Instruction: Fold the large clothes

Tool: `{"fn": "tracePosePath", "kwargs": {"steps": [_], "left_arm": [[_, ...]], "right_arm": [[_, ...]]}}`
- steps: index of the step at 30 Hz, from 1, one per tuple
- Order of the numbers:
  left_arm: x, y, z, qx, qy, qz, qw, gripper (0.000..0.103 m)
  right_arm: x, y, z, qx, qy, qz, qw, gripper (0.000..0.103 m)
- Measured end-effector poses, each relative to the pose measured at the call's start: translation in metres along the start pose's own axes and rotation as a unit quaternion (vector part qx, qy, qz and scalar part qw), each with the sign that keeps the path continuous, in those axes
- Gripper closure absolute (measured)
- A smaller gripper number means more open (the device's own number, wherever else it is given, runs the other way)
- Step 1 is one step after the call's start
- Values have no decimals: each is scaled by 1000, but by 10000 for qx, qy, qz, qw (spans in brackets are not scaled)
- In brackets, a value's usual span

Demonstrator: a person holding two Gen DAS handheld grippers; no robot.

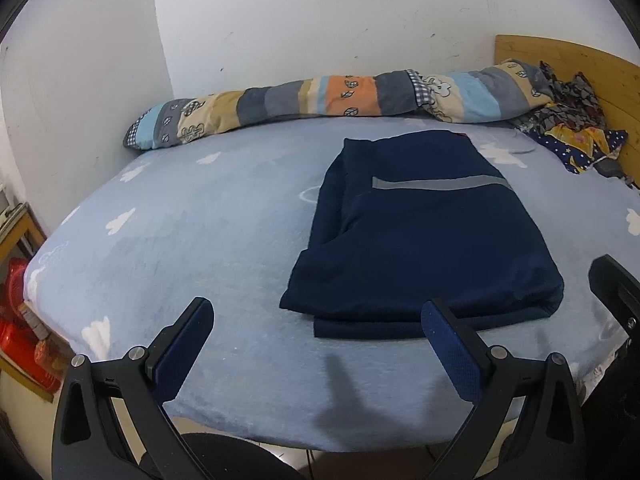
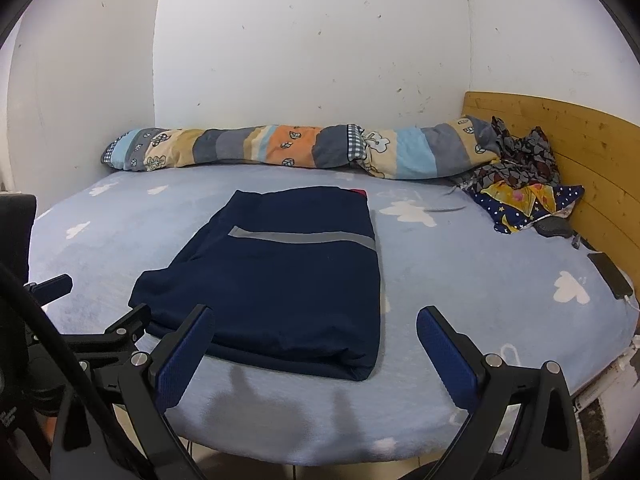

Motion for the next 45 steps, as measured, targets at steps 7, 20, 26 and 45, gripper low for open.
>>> {"fn": "tracePosePath", "kwargs": {"steps": [7,20,26,45], "left_arm": [[-1,-2,1,26,-51,-52,10000,0],[-3,0,5,32,-184,-66,9998,0],[-4,0,6,11,-239,-96,9997,0],[-4,-2,7,13,-283,-149,9995,0]], "right_arm": [[-1,2,-2,-37,60,28,10000,0],[-1,1,-3,-35,148,-2,9999,0],[-2,-1,-5,-1,190,-31,9998,0],[-2,-4,-8,12,211,-100,9997,0]]}}
Point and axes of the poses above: each gripper's, at about its wrist camera, not at the fingertips, and y roughly against the way its jaws point, z to its right, x to its top, the point moved 2 cm from there along -y, roughly the way its jaws point, and after that the axes turned 14 degrees about -x, right-handed, at the moved point
